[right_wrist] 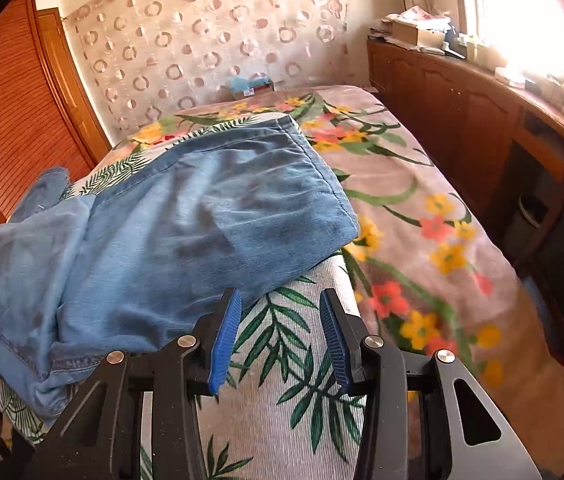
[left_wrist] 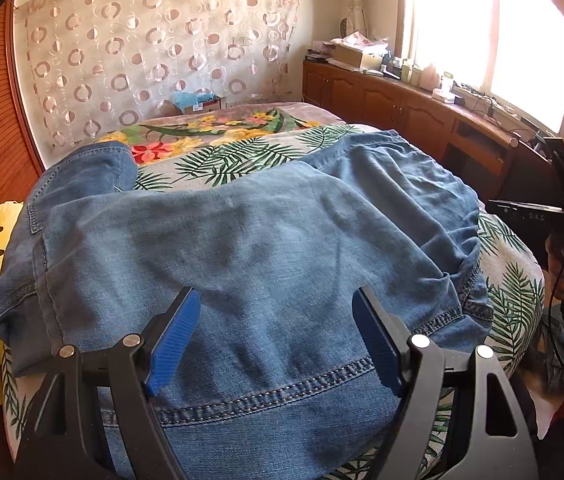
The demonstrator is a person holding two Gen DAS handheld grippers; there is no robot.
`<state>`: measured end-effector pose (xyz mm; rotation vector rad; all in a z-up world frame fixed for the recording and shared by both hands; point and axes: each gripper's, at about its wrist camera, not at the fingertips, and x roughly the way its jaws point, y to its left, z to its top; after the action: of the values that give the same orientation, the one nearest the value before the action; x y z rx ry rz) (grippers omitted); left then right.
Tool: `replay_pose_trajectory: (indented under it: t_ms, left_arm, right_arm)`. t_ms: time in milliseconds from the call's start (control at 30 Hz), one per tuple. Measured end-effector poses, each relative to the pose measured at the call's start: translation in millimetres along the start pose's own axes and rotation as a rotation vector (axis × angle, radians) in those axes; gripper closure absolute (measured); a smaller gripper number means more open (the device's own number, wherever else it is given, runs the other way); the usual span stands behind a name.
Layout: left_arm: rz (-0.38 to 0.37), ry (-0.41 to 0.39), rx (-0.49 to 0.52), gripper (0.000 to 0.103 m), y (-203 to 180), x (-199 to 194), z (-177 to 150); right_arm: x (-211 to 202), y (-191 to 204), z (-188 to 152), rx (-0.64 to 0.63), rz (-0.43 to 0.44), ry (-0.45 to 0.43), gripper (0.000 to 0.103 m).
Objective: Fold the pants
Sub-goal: 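Move the right tool to the other leg hem and close on it, then lift the leg with the right tool, fold it over, and open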
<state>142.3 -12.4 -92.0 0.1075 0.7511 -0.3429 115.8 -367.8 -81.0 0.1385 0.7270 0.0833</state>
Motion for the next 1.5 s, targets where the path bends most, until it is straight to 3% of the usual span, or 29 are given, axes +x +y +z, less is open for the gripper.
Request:
replay_pose_trajectory:
  t_ms: [367,533,633,733,900,1033,1233,1500]
  left_arm:
    - [-0.005,0.009,0.002,0.024,-2.1,1.9,-4.6]
    - [-0.007,0.013,0.001,0.024,-1.4,2.7,-7.7]
    - [-0.005,0.014,0.002,0.024,-1.0,2.0,-8.3]
    - [-0.004,0.012,-0.001,0.024,0.7,0.6,-8.9]
    - [-0.001,0.003,-0.008,0.024,3.7,-3.6,-9.6]
    - [0.003,-0.009,-0.017,0.024,7.1,-9.5,-8.9]
    - [0.012,-0.041,-0.026,0.024,15.9,-26.4,-7.6]
    - [0.045,-0.075,-0.058,0.024,35.9,-47.7,-9.6]
  right_arm:
    - [37.6,-6.9,26.4,0.027,-0.067,0.063,0.061]
    - [44.1,-1.7,32.4,-0.010,-0.096,0.045,0.061]
    - [44.0,4.7,31.6,-0.036,-0.098,0.036,0.075]
    - [45.1,8.3,31.1,-0.080,-0.116,0.030,0.097]
    - [34.7,7.9,34.1,-0.102,-0.111,-0.018,0.100]
    - [9.0,17.1,40.4,-0.120,-0.075,-0.087,0.100]
    - [-33.0,65.4,50.0,-0.236,-0.013,-0.165,0.100]
    - [-74.6,142.8,46.1,-0.379,0.157,-0.226,0.100]
